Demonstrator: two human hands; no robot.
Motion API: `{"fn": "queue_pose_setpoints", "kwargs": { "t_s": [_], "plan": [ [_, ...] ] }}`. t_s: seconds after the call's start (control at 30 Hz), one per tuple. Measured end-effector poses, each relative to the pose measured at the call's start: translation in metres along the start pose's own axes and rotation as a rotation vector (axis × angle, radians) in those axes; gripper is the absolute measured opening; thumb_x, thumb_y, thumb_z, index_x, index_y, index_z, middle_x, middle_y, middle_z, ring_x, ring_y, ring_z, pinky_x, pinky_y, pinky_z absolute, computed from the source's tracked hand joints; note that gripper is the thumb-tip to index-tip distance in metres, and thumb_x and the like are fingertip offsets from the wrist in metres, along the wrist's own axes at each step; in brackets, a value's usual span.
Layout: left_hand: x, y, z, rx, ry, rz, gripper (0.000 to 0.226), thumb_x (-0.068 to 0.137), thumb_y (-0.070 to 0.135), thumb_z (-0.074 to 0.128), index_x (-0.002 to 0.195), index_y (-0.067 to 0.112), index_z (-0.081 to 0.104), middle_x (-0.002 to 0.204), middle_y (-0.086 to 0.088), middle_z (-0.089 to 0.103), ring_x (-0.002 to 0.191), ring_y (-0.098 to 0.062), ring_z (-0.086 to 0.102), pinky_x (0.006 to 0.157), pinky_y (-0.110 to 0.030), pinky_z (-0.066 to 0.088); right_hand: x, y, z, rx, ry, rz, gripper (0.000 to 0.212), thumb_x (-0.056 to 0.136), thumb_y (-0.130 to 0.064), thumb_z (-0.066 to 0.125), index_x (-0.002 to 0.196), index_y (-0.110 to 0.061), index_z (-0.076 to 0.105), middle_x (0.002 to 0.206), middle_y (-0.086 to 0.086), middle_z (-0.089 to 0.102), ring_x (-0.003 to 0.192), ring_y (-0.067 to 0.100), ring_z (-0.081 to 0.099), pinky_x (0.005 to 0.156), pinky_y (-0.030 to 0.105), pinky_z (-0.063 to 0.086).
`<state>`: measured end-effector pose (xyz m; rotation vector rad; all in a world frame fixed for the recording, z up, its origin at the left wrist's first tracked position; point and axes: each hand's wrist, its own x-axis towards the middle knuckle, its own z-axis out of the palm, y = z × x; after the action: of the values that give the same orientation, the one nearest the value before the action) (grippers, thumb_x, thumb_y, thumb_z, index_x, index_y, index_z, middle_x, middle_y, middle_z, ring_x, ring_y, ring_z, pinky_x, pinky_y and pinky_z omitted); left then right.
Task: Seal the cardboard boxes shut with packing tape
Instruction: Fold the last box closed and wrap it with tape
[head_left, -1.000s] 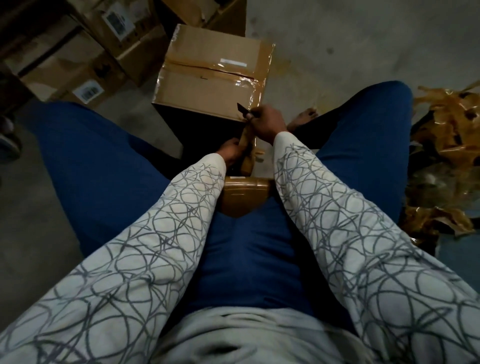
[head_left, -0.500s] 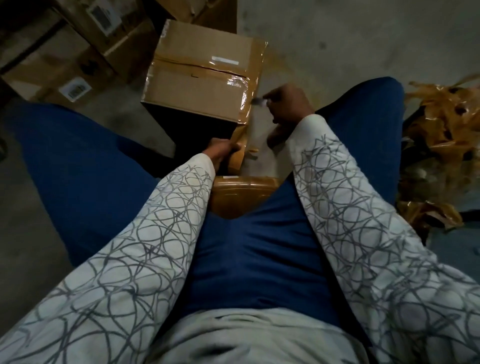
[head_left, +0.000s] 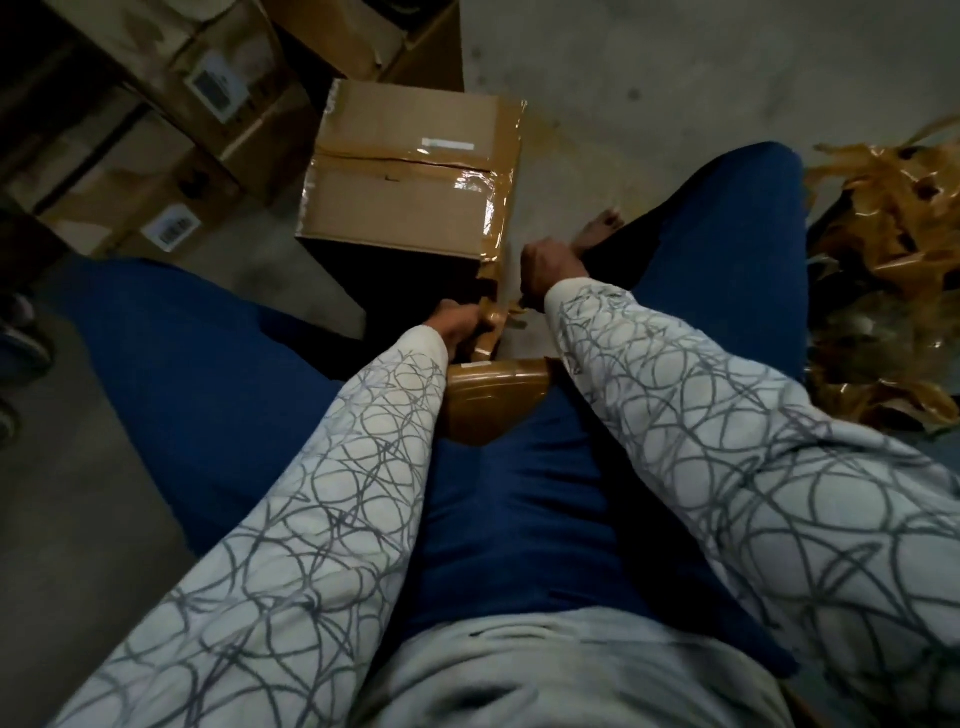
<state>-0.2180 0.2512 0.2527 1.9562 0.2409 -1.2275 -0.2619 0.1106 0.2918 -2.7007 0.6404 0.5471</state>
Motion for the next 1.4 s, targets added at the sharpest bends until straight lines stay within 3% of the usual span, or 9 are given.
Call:
{"fn": "queue_pose_setpoints", "kwargs": {
  "t_s": [0.17,0.3,0.43,0.57,0.7,0.87,1.03,1.23,1.4],
  "plan": [
    [0.010,-0.005,-0.004,0.174,0.146,0.002,0.044,0.091,0.036,0.067,0.117,0.001,0.065,0.115,-0.015,0.068,0.107,-0.032,0.066,0.093,-0.038,0.055,0.010,0.004,0.001,0.204,0.012,0.169,0.032,0.083,-0.016,0.080,0.113,-0.008,0.070,0.117,0.013,0.069,0.113,0.032,0.065,0.075,0.030,0.044],
    [0.008,0.001,-0.003,0.300,0.241,0.013,0.041,0.096,0.030,0.061,0.124,0.001,0.063,0.126,-0.015,0.064,0.120,-0.032,0.060,0.083,-0.030,0.043,0.005,0.008,-0.009,0.264,0.143,0.311,0.030,0.098,-0.009,0.058,0.128,-0.009,0.056,0.139,0.023,0.051,0.133,0.039,0.046,0.100,0.042,0.045],
    [0.004,0.002,-0.026,0.332,0.257,0.006,0.049,0.095,0.038,0.061,0.127,0.002,0.061,0.128,-0.016,0.063,0.122,-0.034,0.059,0.090,-0.035,0.047,0.014,0.002,0.001,0.525,0.289,0.279,0.018,0.095,-0.001,0.048,0.100,-0.015,0.059,0.099,0.018,0.059,0.091,0.042,0.069,0.064,0.051,0.062],
    [0.045,-0.009,-0.086,0.241,0.158,0.014,0.064,0.065,0.035,0.078,0.114,-0.004,0.067,0.109,-0.023,0.071,0.095,-0.032,0.071,0.074,-0.038,0.055,0.035,0.001,0.008,0.674,0.357,0.154,0.039,0.085,0.000,0.056,0.100,-0.032,0.072,0.106,0.009,0.066,0.094,0.032,0.068,0.084,0.047,0.058],
    [0.015,0.011,-0.152,0.231,0.310,0.019,0.014,0.091,0.020,0.067,0.084,0.008,0.064,0.094,-0.012,0.062,0.062,-0.015,0.056,0.053,-0.023,0.049,0.026,-0.014,0.002,0.554,0.247,0.013,0.029,0.088,-0.012,0.072,0.116,-0.018,0.074,0.115,0.003,0.066,0.097,0.014,0.062,0.075,0.010,0.041],
    [0.030,0.009,-0.199,0.027,0.459,0.065,0.029,0.096,0.035,0.054,0.098,0.007,0.060,0.117,-0.020,0.062,0.097,-0.026,0.060,0.086,-0.029,0.048,0.030,-0.017,0.014,0.310,0.204,-0.153,0.036,0.083,-0.006,0.075,0.118,-0.009,0.069,0.118,0.014,0.063,0.105,0.034,0.063,0.089,0.035,0.050],
    [0.021,-0.006,-0.185,-0.428,0.444,-0.019,0.029,0.099,0.040,0.054,0.114,0.015,0.055,0.093,-0.004,0.057,0.079,-0.014,0.056,0.070,-0.021,0.051,0.031,-0.017,0.024,0.134,0.338,-0.294,0.029,0.092,-0.003,0.062,0.120,0.004,0.062,0.108,0.027,0.059,0.091,0.043,0.061,0.072,0.044,0.050],
    [0.023,-0.004,-0.182,-0.495,0.501,0.084,0.036,0.109,0.031,0.031,0.083,0.014,0.050,0.086,0.000,0.054,0.075,-0.016,0.058,0.096,-0.038,0.044,0.038,-0.020,0.026,0.420,0.234,-0.019,0.051,0.076,-0.010,0.083,0.121,-0.013,0.062,0.110,0.006,0.056,0.097,0.022,0.058,0.082,0.033,0.050],
    [0.066,-0.002,-0.202,-0.628,0.654,0.089,0.027,0.098,0.018,0.044,0.117,0.006,0.058,0.131,-0.018,0.060,0.128,-0.037,0.056,0.108,-0.042,0.045,0.048,-0.026,0.033,0.841,0.299,0.462,0.045,0.076,-0.049,0.080,0.105,-0.014,0.074,0.112,0.011,0.068,0.106,0.027,0.064,0.091,0.042,0.054]
  ]
}}
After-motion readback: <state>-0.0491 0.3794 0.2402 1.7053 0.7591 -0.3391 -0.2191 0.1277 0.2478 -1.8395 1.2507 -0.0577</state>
